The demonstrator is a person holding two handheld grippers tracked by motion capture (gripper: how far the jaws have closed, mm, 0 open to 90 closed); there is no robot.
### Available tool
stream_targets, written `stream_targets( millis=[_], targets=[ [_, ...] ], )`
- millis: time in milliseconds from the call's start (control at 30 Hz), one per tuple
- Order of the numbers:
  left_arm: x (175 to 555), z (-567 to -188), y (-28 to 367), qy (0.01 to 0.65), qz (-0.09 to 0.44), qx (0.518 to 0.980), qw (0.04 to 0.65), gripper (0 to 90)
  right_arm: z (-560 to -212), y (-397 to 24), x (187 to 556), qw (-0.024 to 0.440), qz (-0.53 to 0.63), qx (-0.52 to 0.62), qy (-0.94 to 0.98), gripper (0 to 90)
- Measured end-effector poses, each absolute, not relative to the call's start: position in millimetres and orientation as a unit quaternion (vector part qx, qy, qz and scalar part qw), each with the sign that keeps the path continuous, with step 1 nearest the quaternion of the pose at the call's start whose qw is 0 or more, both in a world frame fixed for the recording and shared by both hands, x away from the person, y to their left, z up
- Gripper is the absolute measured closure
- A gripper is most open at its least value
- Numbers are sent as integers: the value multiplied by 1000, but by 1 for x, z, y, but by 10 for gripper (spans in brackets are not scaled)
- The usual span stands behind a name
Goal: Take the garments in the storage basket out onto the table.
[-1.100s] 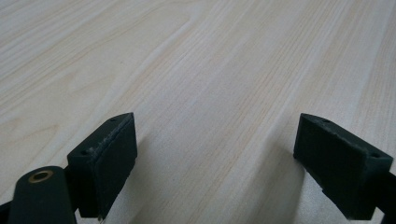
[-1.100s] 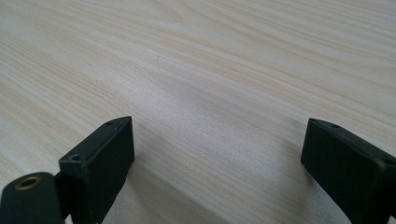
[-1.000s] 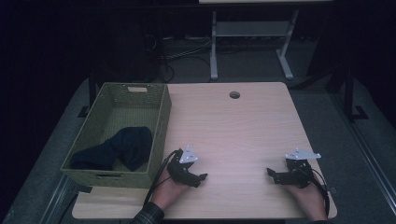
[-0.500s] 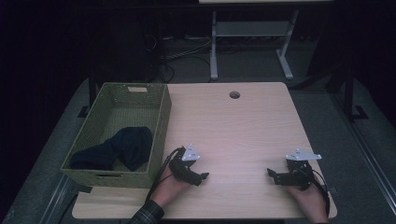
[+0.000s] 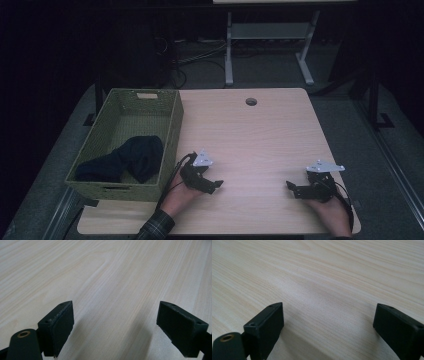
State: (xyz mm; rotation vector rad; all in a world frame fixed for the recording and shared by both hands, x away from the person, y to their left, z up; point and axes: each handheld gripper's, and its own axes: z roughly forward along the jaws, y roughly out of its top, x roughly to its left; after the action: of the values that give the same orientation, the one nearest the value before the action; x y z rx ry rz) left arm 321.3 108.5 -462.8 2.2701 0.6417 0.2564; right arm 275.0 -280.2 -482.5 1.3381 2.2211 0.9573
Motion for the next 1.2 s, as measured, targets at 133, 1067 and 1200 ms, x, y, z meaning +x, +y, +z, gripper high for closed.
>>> stream_targets(
  millis=[133,1067,1200],
  targets=[
    [322,-458,108,247,103,888,374,140,-483,-281,275,188,340,474,790,94],
    [321,-436,114,250,89,878,398,140,-483,-281,274,188,340,475,790,94],
    [320,-432,114,249,89,877,401,140,-483,-281,274,188,340,475,790,94]
  ],
)
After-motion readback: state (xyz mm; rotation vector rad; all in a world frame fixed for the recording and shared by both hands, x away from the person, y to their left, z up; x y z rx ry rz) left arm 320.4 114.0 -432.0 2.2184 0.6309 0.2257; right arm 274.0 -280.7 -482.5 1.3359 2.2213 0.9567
